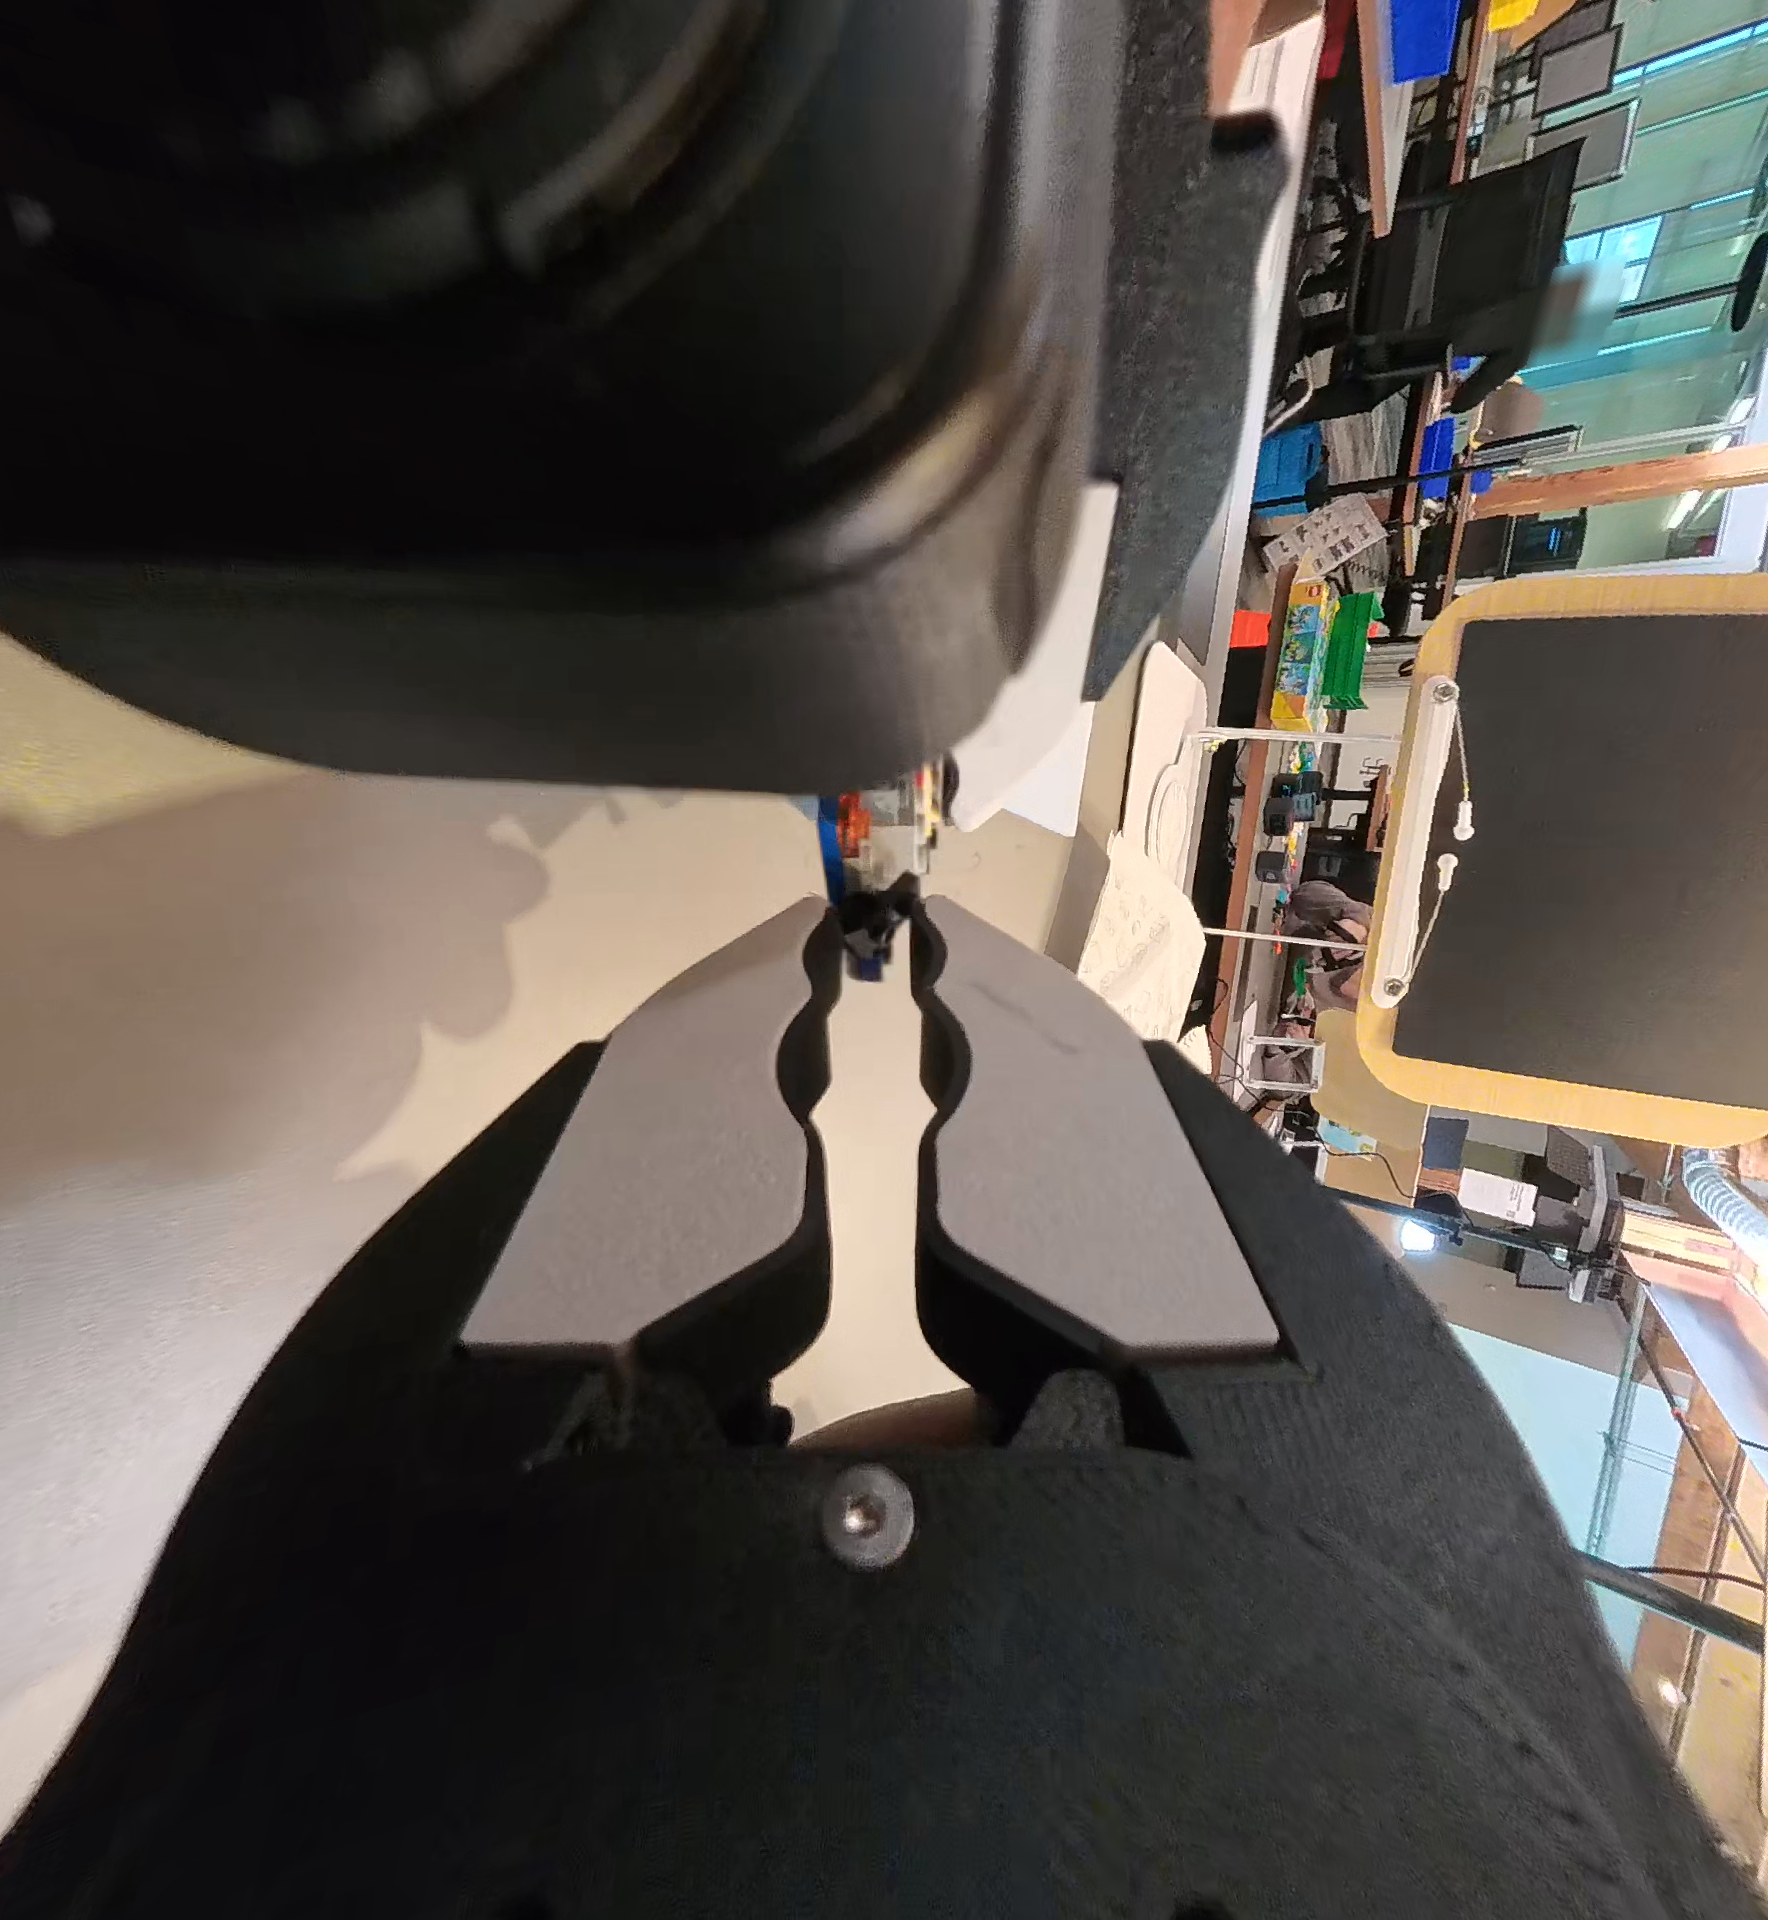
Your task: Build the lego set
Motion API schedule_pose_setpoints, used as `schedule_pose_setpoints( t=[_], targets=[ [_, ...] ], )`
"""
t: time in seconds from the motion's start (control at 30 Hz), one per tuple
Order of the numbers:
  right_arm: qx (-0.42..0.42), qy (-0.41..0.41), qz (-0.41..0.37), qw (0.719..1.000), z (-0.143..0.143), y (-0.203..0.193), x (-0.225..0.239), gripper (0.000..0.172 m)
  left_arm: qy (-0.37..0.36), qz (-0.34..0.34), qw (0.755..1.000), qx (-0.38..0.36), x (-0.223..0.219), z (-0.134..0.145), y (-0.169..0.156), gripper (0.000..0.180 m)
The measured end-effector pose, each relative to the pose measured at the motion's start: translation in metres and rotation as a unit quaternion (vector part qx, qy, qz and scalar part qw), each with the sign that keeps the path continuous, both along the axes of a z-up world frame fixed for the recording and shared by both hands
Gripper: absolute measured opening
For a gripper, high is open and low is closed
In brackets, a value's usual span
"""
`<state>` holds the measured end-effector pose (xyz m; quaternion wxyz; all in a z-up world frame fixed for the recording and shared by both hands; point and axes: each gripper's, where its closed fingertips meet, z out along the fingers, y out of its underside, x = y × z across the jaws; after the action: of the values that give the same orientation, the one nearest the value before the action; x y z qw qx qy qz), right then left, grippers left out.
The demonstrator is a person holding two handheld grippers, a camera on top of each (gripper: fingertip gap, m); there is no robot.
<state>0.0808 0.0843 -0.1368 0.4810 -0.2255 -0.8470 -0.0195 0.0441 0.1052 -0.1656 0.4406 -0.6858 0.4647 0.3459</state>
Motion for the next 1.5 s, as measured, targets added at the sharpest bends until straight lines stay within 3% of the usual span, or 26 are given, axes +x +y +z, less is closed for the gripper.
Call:
schedule_pose_setpoints(
  t=[0.5, 0.73, 0.83, 1.5],
  targets=[
    [-0.021, -0.035, 0.043, 0.998, -0.006, -0.002, 0.001, 0.014, 0.006, -0.007, 1.000, -0.001, 0.002, -0.001, 0.000, 0.026],
    [-0.009, -0.026, 0.067, 0.997, -0.003, -0.002, -0.004, 0.022, -0.012, -0.007, 1.000, 0.006, 0.001, 0.007, 0.001, 0.026],
    [0.007, -0.015, 0.069, 0.997, 0.001, 0.000, -0.007, 0.013, -0.013, -0.007, 1.000, 0.007, 0.000, 0.007, 0.002, 0.026],
    [0.029, -0.027, 0.085, 0.996, 0.007, 0.002, -0.008, 0.012, -0.026, -0.007, 1.000, 0.014, 0.002, 0.014, 0.001, 0.026]
  ],
)
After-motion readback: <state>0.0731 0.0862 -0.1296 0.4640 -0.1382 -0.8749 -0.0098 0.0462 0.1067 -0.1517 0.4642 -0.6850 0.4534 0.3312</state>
